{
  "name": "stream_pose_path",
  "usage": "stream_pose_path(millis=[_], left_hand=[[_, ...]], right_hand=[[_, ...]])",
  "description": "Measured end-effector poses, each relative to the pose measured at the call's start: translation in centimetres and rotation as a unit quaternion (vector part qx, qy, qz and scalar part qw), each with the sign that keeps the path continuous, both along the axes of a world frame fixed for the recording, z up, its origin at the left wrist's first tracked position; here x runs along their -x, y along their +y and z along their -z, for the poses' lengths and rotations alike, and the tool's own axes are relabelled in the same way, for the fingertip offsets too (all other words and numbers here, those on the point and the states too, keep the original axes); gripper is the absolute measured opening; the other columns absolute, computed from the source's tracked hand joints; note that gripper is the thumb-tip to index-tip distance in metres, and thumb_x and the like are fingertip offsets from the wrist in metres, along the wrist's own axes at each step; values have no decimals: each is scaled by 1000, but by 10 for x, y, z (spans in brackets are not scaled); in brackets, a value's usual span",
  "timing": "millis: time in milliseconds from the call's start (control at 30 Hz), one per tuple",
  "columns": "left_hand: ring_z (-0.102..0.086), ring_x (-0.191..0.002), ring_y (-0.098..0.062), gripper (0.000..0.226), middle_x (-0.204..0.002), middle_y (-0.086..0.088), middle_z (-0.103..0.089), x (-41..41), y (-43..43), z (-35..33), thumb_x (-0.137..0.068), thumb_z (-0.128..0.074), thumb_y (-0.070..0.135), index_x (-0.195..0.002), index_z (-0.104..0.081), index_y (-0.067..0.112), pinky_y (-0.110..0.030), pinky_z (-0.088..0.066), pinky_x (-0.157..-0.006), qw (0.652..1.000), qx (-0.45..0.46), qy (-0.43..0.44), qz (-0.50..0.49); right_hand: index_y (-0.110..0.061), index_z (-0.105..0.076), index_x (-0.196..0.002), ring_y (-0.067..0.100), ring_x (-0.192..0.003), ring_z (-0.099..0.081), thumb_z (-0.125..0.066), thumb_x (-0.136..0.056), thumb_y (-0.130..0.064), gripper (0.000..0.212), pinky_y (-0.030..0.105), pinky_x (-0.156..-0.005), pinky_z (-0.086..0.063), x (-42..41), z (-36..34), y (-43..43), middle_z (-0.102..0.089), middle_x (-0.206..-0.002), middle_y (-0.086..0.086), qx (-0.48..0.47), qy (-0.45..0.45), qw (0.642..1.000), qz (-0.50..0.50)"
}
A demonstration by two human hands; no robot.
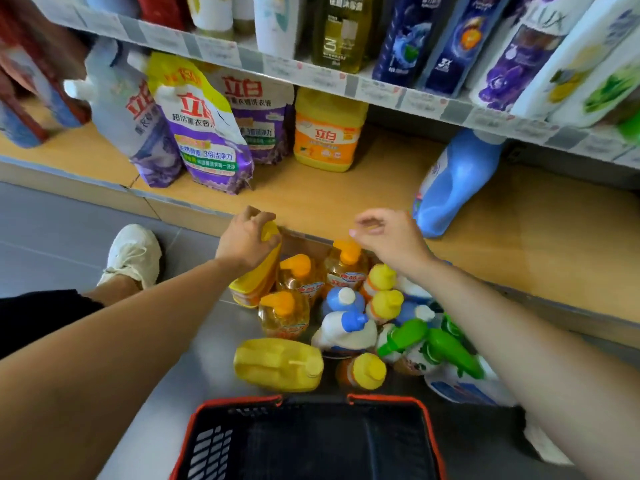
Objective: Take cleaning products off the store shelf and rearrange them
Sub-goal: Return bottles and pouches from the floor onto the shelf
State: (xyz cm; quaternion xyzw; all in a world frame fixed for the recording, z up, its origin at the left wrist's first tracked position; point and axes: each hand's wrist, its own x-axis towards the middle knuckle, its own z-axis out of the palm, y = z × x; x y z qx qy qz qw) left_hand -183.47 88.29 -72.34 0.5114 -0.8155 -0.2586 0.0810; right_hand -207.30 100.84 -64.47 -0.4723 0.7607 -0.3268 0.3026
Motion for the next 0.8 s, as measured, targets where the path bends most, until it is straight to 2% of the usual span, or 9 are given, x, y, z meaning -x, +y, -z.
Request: stream_pose_path(millis=[100, 167, 233, 333, 500, 567, 633, 733, 800], left_hand=[[-51, -125, -32, 50, -138, -7, -48, -1, -8, 18, -94, -64, 44, -140, -50, 34, -45, -48, -99, 1000, -3, 8, 2], [-50, -124, -30, 50, -135, -5, -48, -1, -12, 24, -91, -65, 48, -138, -50, 37, -45, -48, -97, 1000, -1, 12, 0], [-48, -124, -27, 51, -133, -4, -48, -1, -12, 26, -89, -65, 50, -137, -51, 38, -44, -47, -98, 1000, -7, 28, -3], [-50, -124, -23, 50, -133, -2, -52, -2, -11, 29, -91, -64, 47, -138, -55, 34, -35, -43, -97, 998, 12, 57, -13], [-53, -121, -21, 48, -135, 0, -53, -3, -10, 33, -93, -64, 43, -139, -54, 36, -29, -40, -93, 998, 20, 59, -11], [-53, -121, -21, 48, -135, 0, -53, -3, -10, 33, -93, -65, 43, -139, -54, 36, -28, -39, -91, 998, 21, 58, -11], [-53, -121, -22, 48, -134, -1, -53, -1, -9, 31, -92, -66, 42, -138, -55, 35, -28, -38, -91, 998, 22, 59, -11], [-55, -121, -24, 48, -134, -4, -54, 0, -7, 28, -92, -66, 40, -139, -56, 33, -30, -40, -91, 998, 29, 55, -15], [-55, -120, -24, 49, -134, -4, -54, 0, -5, 27, -92, -66, 40, -139, -56, 32, -31, -42, -93, 998, 31, 52, -13]], right_hand=[[-18, -63, -129, 17, -98, -66, -82, -81, -30, 53, 28, -82, -50, 23, 37, -71, -68, -125, 6, -8, 20, 999, 29], [-22, -49, -144, 22, -121, -59, -83, -80, -36, 74, 34, -94, -50, 37, 62, -115, -58, -140, 6, -15, 14, 998, 64], [-29, -32, -154, 27, -140, -43, -84, -77, -41, 94, 45, -110, -43, 49, 81, -150, -43, -155, 5, -17, -2, 995, 102], [-35, -18, -158, 26, -148, -32, -86, -73, -43, 109, 49, -117, -34, 63, 100, -189, -31, -163, 3, 17, -43, 991, 126], [-22, -33, -154, 20, -131, -54, -86, -76, -33, 95, 47, -110, -45, 71, 114, -220, -53, -146, 6, 95, -121, 979, 135], [-19, -33, -153, 20, -129, -56, -86, -78, -30, 93, 42, -108, -48, 66, 114, -218, -54, -145, 8, 123, -140, 971, 150], [-14, -39, -147, 19, -120, -62, -87, -76, -25, 86, 34, -98, -52, 59, 115, -210, -59, -138, 9, 156, -155, 963, 156], [-14, -50, -123, 17, -103, -66, -93, -66, -31, 73, 28, -86, -57, 39, 116, -191, -64, -117, 3, 176, -102, 964, 169], [-17, -49, -127, 17, -108, -64, -94, -62, -36, 82, 16, -85, -53, 25, 111, -182, -62, -120, 0, 181, -75, 967, 164]])
